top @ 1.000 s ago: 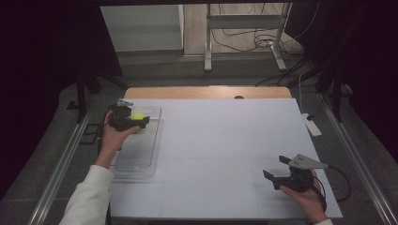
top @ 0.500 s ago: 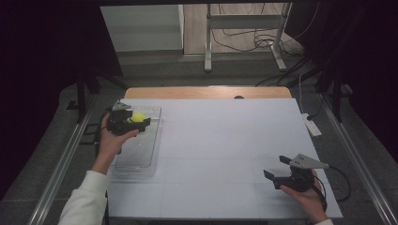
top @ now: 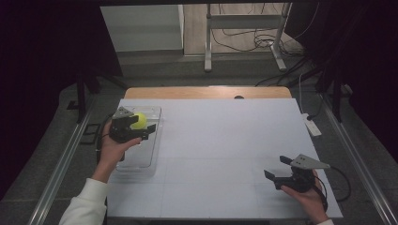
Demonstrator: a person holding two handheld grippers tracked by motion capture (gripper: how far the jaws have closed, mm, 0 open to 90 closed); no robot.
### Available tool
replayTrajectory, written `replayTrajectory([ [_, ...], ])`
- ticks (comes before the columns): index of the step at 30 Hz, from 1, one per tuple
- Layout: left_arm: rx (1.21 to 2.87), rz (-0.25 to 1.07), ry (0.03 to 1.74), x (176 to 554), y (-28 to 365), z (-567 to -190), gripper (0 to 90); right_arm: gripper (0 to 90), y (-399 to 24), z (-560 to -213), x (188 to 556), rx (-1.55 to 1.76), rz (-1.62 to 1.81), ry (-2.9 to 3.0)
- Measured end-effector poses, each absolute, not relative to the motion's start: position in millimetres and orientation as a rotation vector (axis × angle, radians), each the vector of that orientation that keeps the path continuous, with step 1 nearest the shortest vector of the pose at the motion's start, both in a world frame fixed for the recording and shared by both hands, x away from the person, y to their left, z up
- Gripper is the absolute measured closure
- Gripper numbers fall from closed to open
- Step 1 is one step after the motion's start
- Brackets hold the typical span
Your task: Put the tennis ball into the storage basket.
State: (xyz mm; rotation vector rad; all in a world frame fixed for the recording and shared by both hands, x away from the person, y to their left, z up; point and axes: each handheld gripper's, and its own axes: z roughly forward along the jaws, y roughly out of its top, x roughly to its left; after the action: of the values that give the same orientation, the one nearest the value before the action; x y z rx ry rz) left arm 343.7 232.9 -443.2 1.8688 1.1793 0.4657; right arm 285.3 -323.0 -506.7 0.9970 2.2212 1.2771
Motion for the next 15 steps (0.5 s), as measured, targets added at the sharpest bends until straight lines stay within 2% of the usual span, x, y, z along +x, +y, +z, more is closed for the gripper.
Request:
replayTrajectory([
  [15,1.838,0.405,1.082,306.6,222.8,-452.9,15.3,12.8,-322.7,-504.0,283.1,0.996,1.283,2.213],
])
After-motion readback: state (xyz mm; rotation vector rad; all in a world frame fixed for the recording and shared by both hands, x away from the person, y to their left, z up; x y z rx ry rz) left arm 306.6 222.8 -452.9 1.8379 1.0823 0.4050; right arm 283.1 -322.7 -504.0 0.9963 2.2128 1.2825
